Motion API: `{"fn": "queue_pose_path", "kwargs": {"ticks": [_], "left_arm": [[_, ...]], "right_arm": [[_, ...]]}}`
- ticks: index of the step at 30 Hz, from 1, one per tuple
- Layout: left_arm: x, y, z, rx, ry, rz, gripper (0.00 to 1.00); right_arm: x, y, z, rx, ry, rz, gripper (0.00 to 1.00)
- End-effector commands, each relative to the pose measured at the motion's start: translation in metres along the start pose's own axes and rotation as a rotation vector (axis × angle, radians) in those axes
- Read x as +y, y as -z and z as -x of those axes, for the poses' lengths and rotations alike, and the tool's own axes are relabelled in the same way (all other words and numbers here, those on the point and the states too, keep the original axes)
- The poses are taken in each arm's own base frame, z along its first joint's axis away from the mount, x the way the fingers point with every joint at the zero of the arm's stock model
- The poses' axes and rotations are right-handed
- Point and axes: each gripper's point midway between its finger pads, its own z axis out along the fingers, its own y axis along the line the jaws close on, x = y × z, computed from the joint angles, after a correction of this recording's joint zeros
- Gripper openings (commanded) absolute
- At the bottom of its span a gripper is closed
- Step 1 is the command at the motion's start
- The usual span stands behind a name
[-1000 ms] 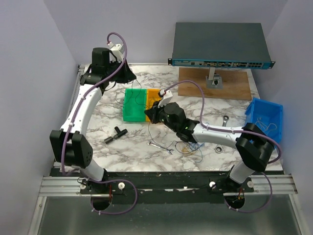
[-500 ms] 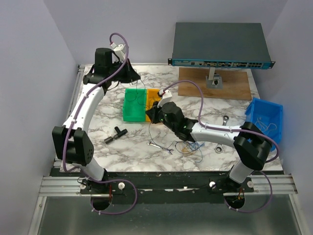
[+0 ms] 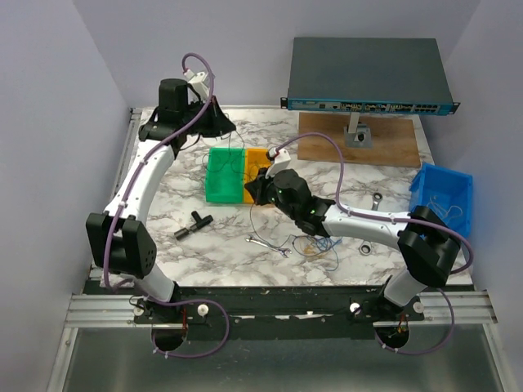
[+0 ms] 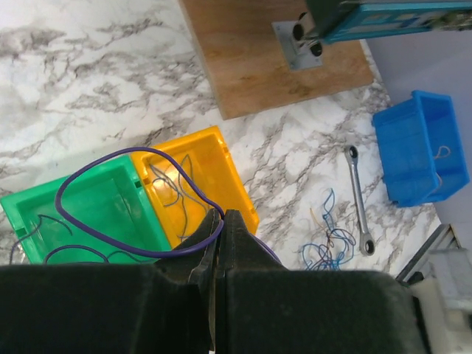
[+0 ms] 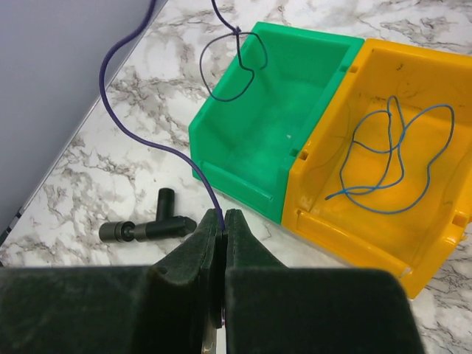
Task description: Untangle the cables
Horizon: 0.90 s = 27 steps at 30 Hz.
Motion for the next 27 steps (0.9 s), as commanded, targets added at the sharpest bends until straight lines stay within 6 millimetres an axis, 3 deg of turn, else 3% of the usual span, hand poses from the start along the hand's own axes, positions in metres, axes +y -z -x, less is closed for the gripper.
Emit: {"fn": "queue_pose_path", "kwargs": {"ticks": [1, 9, 14, 15, 18, 20, 27], "left_arm": [[0.045, -0.029, -0.04, 0.092, 0.115, 0.11, 0.0], [0.091, -0.061, -0.105, 0.168, 0.294, 0.196, 0.0], [0.111, -0.061, -0.126, 0.188, 0.338, 0.274, 0.0], [0.115, -0.058, -0.127, 0.182, 0.345, 0.297, 0.06], [0.122, -0.046, -0.121, 0.143, 0.327, 0.358, 0.43], [0.12, -0.034, -0.11, 0.103, 0.302, 0.393, 0.58], [0.109, -0.005, -0.088, 0.048, 0.247, 0.445, 0.71]], "right_arm": [[-0.012, 0.003, -0.01, 0.021, -0.009, -0.05, 0.01], [-0.033, -0.005, -0.043, 0.111, -0.008, -0.151, 0.01], [-0.04, -0.006, -0.054, 0.141, 0.007, -0.179, 0.01], [-0.041, -0.006, -0.054, 0.143, 0.008, -0.182, 0.01], [-0.04, -0.005, -0.051, 0.14, 0.012, -0.18, 0.01], [-0.038, -0.004, -0.048, 0.135, 0.016, -0.176, 0.01], [-0.032, 0.001, -0.023, 0.105, 0.044, -0.168, 0.01]]}}
